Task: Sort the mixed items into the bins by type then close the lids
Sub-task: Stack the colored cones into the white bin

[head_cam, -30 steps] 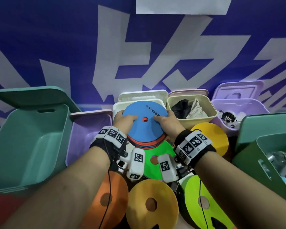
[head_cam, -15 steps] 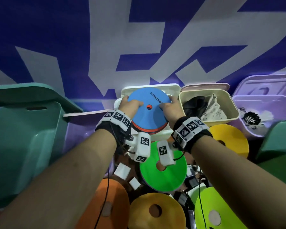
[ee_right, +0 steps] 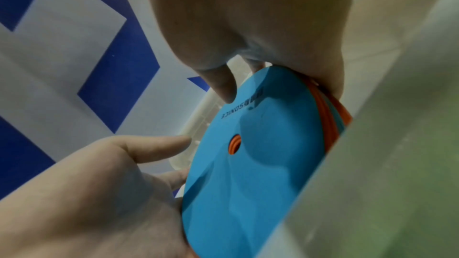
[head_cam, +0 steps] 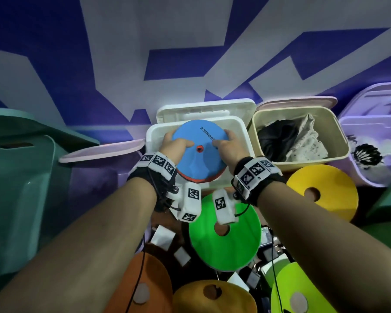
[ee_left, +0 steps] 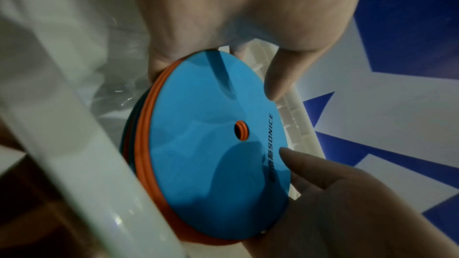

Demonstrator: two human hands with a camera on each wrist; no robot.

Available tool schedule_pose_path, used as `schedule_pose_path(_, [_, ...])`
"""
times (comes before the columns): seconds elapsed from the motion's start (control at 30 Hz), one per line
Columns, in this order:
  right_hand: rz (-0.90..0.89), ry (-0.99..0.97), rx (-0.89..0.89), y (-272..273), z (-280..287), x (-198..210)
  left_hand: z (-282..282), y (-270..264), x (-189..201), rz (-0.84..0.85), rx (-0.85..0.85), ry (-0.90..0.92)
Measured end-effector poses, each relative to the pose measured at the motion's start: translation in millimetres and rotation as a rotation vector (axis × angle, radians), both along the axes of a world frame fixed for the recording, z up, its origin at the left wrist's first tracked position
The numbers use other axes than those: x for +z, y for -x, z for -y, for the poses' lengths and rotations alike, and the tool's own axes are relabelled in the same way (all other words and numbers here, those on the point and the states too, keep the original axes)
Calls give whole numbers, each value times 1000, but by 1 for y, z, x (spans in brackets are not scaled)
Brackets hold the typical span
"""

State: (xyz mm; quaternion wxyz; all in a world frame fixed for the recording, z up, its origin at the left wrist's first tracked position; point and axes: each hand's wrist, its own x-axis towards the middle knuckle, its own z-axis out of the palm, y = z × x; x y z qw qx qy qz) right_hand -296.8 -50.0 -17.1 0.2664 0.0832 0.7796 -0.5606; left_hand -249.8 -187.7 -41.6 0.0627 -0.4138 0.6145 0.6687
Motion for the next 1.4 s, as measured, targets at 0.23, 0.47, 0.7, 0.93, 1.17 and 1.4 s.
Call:
schedule_pose_path(0.23, [82,-35,72,2,-1,-14,-10,-5,-5,57,-12,42])
schedule_pose_path(0.47, [173,-93,106,4,-1,-24,-1,-2,-32,186,-88,51])
schedule_pose_path(0.7, [142,-167,86,4,-15,-15,-6,-15,5,216,-181,205])
schedule_pose_path(0.93, [-113,-135,53,-26,-26,24,-10,-44,40,-33,-130,315])
schedule_pose_path(1.17, [-105,50,98,-100,-49,74,-36,-99,73,-213,-156,195])
schedule_pose_path(1.4, [-158,88,232,-166,-80,100,-62,-170,86,-295,-62,195])
